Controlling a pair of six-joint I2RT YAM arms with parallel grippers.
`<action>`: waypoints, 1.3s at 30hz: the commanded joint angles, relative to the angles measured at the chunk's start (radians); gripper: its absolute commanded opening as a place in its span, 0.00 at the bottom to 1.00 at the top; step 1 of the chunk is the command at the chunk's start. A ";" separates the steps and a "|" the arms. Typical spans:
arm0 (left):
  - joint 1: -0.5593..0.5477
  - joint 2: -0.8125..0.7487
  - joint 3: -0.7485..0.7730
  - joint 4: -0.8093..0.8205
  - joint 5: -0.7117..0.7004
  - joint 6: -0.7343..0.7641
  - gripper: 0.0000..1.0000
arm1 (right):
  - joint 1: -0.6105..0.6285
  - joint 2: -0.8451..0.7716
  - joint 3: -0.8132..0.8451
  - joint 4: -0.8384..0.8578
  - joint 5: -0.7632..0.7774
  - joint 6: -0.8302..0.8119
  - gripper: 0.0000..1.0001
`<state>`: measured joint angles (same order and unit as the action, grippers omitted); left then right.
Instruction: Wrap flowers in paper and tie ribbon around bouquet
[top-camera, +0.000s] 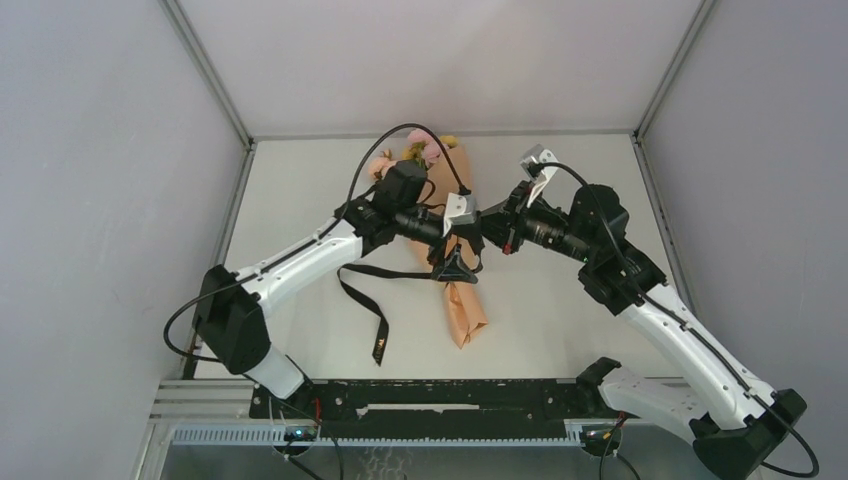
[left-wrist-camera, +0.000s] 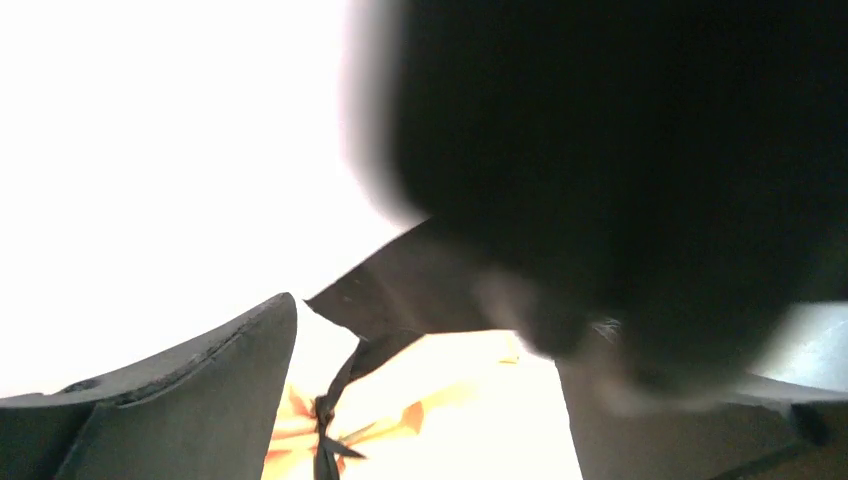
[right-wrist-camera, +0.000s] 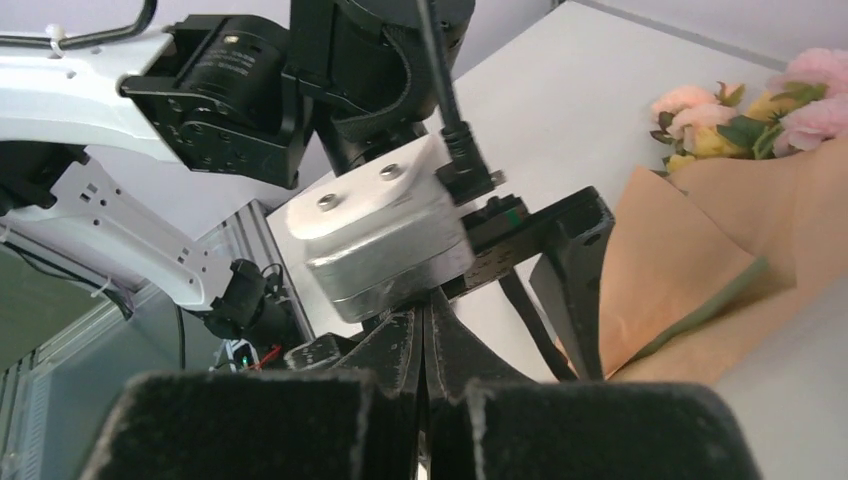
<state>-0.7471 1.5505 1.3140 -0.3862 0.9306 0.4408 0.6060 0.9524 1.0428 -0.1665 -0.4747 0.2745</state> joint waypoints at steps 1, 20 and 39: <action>-0.016 0.072 0.029 0.131 0.028 -0.168 0.98 | 0.011 -0.062 0.028 0.084 0.037 0.015 0.00; -0.002 0.106 -0.086 0.319 0.014 -0.292 0.00 | -0.041 -0.159 -0.055 0.079 0.231 0.096 0.00; 0.210 0.100 -0.176 0.414 -0.124 -0.493 0.00 | 0.145 0.107 -0.400 0.138 0.247 0.154 0.51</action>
<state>-0.5274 1.6680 1.1755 -0.0452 0.8055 -0.0109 0.6975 0.9199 0.6727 -0.2615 -0.2413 0.3832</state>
